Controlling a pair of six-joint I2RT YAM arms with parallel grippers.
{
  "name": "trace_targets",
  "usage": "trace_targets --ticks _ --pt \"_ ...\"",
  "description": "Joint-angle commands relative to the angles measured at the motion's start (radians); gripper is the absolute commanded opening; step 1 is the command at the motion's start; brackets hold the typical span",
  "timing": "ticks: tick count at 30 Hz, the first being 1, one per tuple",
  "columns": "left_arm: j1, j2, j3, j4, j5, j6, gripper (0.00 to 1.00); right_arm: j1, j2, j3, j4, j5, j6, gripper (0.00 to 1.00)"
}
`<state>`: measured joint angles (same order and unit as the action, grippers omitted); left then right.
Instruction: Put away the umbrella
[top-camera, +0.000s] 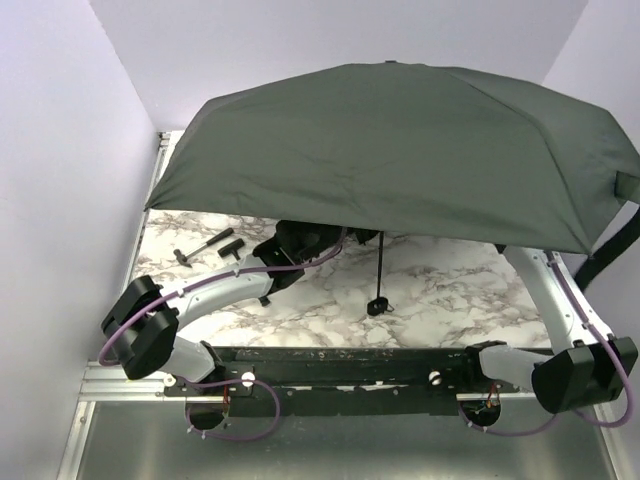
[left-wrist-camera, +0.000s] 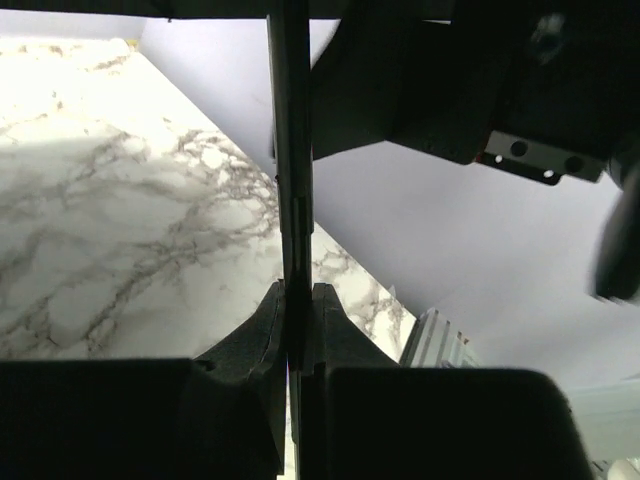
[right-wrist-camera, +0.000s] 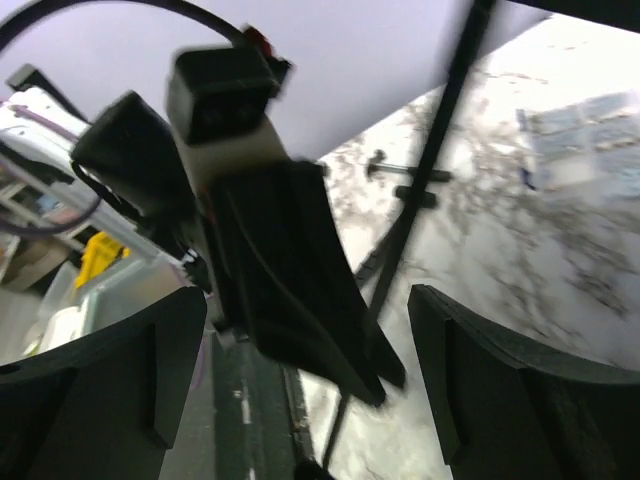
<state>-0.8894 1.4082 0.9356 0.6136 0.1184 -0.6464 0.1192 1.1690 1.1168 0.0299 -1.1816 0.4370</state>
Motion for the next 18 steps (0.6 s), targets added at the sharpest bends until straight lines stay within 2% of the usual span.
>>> trace_targets --ticks 1,12,14,17,18 --pt "-0.049 -0.062 -0.009 0.060 -0.071 -0.022 0.00 0.118 0.060 0.081 0.051 0.115 0.099 0.88" --pt "-0.113 -0.071 -0.054 0.127 -0.138 -0.055 0.00 0.127 0.052 0.001 0.106 0.187 0.151 0.76" --pt "-0.120 -0.067 -0.051 0.130 -0.144 -0.055 0.00 0.128 0.047 -0.021 0.143 0.168 0.180 0.58" --pt "-0.125 -0.070 -0.054 0.134 -0.151 -0.054 0.00 0.128 0.033 -0.052 0.193 0.134 0.227 0.13" --pt "-0.126 -0.074 -0.060 0.142 -0.152 -0.053 0.00 0.128 0.025 -0.057 0.197 0.122 0.232 0.04"
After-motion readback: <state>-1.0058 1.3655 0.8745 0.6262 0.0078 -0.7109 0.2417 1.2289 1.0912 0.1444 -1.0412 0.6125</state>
